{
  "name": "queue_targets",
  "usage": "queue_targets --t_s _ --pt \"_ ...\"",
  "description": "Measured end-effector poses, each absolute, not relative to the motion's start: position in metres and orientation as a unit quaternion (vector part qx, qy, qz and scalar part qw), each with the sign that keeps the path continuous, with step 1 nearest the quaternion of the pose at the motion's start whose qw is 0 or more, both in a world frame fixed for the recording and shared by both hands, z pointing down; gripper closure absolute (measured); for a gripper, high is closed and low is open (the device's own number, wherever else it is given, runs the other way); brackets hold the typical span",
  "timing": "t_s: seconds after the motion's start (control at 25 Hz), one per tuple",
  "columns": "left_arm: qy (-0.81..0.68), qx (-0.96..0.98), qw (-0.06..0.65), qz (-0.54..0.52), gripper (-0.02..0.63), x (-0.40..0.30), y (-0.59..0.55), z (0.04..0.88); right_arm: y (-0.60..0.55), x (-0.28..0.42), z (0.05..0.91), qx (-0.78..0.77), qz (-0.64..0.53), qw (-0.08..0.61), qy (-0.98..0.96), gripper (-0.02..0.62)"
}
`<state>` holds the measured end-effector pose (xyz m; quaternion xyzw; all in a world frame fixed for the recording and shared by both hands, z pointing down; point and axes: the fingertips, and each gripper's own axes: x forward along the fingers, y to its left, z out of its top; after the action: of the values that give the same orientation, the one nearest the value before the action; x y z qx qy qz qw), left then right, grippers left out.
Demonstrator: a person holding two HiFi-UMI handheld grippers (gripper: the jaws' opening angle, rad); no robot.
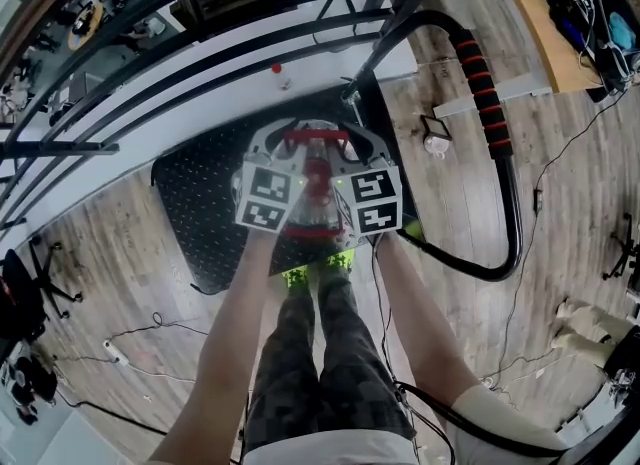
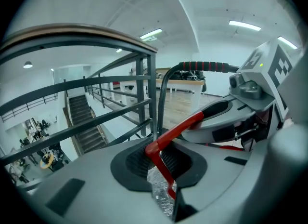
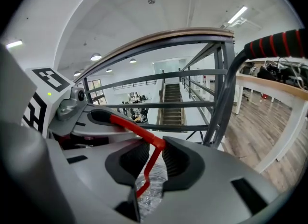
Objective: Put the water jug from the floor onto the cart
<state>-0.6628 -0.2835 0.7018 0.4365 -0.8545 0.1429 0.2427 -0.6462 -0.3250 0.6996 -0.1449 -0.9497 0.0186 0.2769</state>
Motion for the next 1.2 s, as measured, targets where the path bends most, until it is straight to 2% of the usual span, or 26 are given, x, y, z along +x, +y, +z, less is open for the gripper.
queue_targets --t_s 0.24,0.56,0.8,0.96,1.2 --pt "-0.841 0.458 0.267 0.108 0.564 -0.673 -0.284 0.702 -0.325 -0.665 0.702 -0.164 0.011 0.282 -0.945 0.509" --pt "-0.846 0.446 0.275 0.098 0.489 -0.676 -0.272 0.703 -0.329 -0.675 0.710 -0.159 0.021 0.290 -0.943 0.509" --pt "-0.847 0.443 0.278 0.096 0.485 -0.670 -0.270 0.699 -0.329 -0.672 0.710 -0.165 0.035 0.298 -0.939 0.508" --pt "-0.848 0.437 0.284 0.095 0.471 -0.666 -0.268 0.694 -0.331 -0.665 0.704 -0.166 0.050 0.304 -0.937 0.463" --pt "-0.853 0.427 0.285 0.097 0.442 -0.662 -0.263 0.676 -0.332 -0.653 0.687 -0.162 0.062 0.307 -0.936 0.446"
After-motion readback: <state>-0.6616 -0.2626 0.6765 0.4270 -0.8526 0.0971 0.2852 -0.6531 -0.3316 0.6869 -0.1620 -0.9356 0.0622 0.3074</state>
